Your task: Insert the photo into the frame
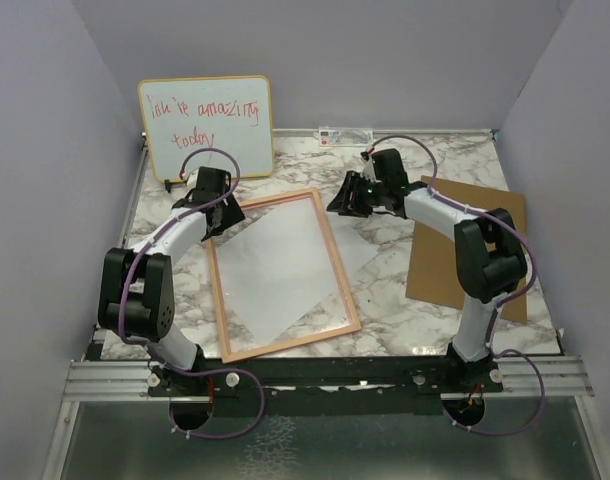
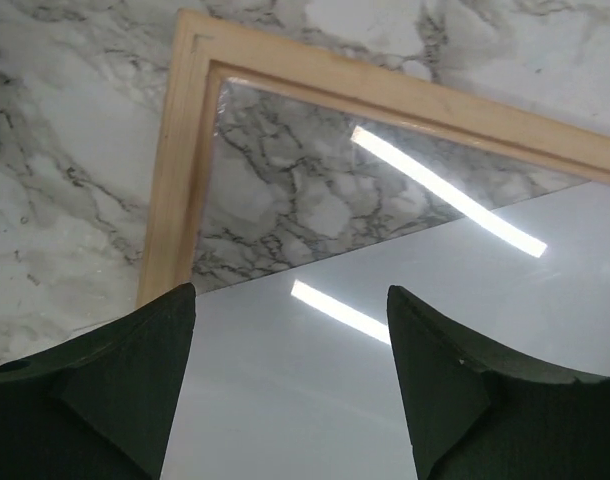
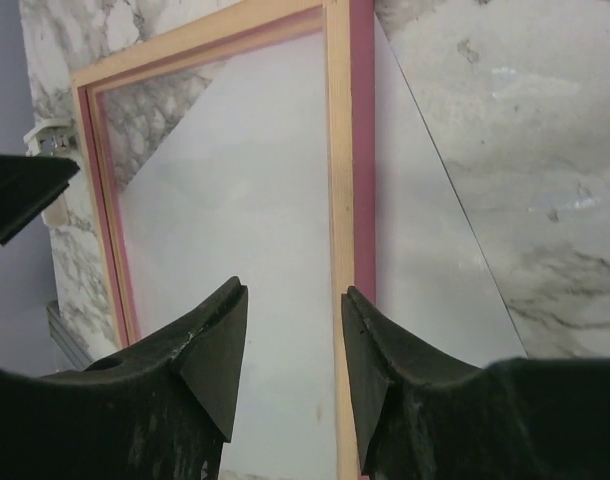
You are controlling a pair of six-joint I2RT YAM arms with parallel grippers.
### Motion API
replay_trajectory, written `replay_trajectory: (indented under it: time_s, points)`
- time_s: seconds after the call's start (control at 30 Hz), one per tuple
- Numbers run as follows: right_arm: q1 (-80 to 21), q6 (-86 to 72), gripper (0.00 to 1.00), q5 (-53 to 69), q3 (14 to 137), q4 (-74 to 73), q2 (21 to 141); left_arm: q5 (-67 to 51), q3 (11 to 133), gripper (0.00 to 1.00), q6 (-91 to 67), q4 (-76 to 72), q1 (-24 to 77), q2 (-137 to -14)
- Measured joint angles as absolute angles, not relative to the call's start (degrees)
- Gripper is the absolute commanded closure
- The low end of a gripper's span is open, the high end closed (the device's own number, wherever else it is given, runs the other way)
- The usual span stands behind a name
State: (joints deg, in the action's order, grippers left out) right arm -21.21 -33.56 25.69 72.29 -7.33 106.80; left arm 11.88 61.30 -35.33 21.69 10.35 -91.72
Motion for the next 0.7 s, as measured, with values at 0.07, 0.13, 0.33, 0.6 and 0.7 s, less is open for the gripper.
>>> replay_trajectory:
  time_s: [0.07,0.13,0.33,0.6,0.7]
  points:
    - [-22.2,-33.01,0.56,25.23,75.68,-8.05,110.06,11.99,59.42,0.26,-35.64,22.04,9.17,-91.57]
    - [-23.07,-32.64,0.57,24.4,78.81,-9.21,112.99,12.1,57.87,0.27,-35.99,22.41,8.25,-91.57]
    - [-24.45,-31.7,0.62,21.5,85.12,-12.86,119.39,14.5,55.86,0.27,-36.8,22.87,6.87,-91.57]
    - [-25.23,-30.94,0.85,21.26,87.81,-14.5,123.87,14.85,55.79,0.28,-36.71,22.85,6.52,-92.36]
    - [-25.23,-30.81,0.83,21.19,87.85,-14.5,123.85,14.57,55.79,0.28,-36.4,22.83,6.39,-93.67]
